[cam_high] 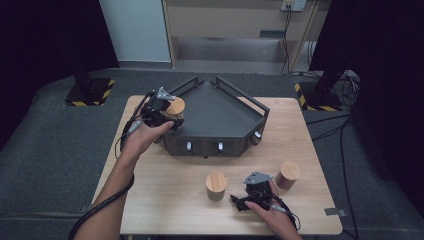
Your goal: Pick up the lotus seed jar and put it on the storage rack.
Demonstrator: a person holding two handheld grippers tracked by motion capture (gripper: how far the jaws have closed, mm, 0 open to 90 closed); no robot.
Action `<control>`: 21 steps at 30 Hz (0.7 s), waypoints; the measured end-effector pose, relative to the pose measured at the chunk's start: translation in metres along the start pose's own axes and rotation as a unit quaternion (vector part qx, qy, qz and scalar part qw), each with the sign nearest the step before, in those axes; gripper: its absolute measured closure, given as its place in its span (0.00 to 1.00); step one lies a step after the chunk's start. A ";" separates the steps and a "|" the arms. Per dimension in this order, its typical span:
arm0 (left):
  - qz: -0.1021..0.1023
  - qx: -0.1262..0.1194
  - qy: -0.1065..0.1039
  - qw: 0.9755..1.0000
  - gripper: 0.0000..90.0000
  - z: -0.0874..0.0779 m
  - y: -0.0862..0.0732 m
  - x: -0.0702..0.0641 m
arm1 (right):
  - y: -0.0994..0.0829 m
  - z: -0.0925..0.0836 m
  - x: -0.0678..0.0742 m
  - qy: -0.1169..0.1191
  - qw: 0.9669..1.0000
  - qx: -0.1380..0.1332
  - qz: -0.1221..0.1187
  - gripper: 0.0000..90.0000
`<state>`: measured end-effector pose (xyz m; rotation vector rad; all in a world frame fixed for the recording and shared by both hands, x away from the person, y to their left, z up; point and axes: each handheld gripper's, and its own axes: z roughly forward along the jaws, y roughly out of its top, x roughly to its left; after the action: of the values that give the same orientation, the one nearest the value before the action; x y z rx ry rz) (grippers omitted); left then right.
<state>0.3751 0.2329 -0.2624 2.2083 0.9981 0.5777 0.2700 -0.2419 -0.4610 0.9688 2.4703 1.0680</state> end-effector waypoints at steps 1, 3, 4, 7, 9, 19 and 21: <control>0.001 0.002 0.000 1.000 0.27 0.001 0.001 0.000 | 0.000 0.000 0.000 0.000 1.000 0.000 0.000 0.02; 0.003 0.003 0.000 1.000 0.27 0.004 0.002 0.000 | 0.000 0.000 0.000 0.000 1.000 0.000 0.000 0.02; 0.005 0.004 0.001 1.000 0.27 0.006 0.002 0.000 | 0.000 0.000 0.000 0.000 1.000 0.000 0.000 0.02; 0.004 0.003 0.000 1.000 0.27 0.011 0.003 0.000 | 0.000 0.000 0.000 0.000 1.000 0.000 0.000 0.02; 0.004 0.004 0.002 1.000 0.27 0.014 0.003 0.000 | 0.000 0.000 0.000 0.000 1.000 0.000 0.000 0.02; -0.017 0.009 -0.009 1.000 0.27 0.034 -0.002 0.010 | 0.000 0.000 0.000 0.000 1.000 0.000 0.000 0.02; -0.021 0.013 -0.009 1.000 0.27 0.039 -0.004 0.012 | 0.000 0.000 0.000 0.000 1.000 0.001 0.000 0.02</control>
<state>0.4039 0.2298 -0.2907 2.2050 1.0460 0.5268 0.2700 -0.2419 -0.4607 0.9688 2.4711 1.0661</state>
